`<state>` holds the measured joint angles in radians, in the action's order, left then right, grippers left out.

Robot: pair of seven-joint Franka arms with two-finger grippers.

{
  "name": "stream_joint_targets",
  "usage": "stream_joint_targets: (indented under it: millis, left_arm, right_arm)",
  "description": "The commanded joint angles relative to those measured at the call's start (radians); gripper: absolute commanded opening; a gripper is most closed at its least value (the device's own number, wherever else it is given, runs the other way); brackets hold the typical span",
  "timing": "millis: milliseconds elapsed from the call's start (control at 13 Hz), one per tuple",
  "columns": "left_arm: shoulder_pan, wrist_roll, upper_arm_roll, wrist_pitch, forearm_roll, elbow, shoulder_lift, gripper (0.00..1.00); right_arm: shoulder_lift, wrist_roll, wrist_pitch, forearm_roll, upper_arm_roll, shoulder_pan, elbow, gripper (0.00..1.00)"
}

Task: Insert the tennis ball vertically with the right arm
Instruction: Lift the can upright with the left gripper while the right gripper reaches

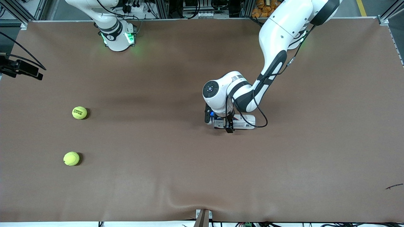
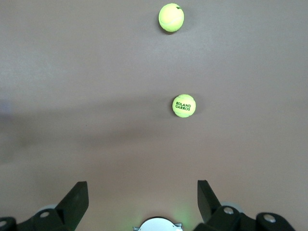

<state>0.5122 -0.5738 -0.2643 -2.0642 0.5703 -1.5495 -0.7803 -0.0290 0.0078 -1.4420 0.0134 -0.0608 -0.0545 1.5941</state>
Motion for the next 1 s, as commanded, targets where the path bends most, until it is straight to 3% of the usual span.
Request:
stream_joint_targets:
  millis: [0, 154, 231, 540, 926]
  left_arm:
    - [0.008, 0.028, 0.007, -0.025, 0.028, -0.007, -0.011, 1.0]
    - [0.008, 0.028, 0.007, -0.025, 0.03, -0.009, -0.011, 0.81]
    - [0.009, 0.028, 0.007, -0.025, 0.03, -0.009, -0.007, 0.77]
    - [-0.015, -0.006, -0.021, -0.017, -0.035, 0.011, 0.033, 0.77]
    - [-0.05, -0.123, -0.076, -0.022, -0.324, 0.121, 0.055, 0.76]
  right_arm:
    - [-0.016, -0.014, -0.017, -0.003, 0.013, -0.021, 0.021, 1.0]
    - [-0.016, -0.014, -0.018, -0.004, 0.013, -0.021, 0.021, 1.0]
    - [-0.016, -0.014, -0.015, -0.003, 0.012, -0.021, 0.02, 1.0]
    - [-0.019, -0.014, 0.001, -0.003, 0.013, -0.019, 0.006, 1.0]
    - [-0.016, -0.014, 0.017, 0.0, 0.015, -0.042, 0.0, 1.0]
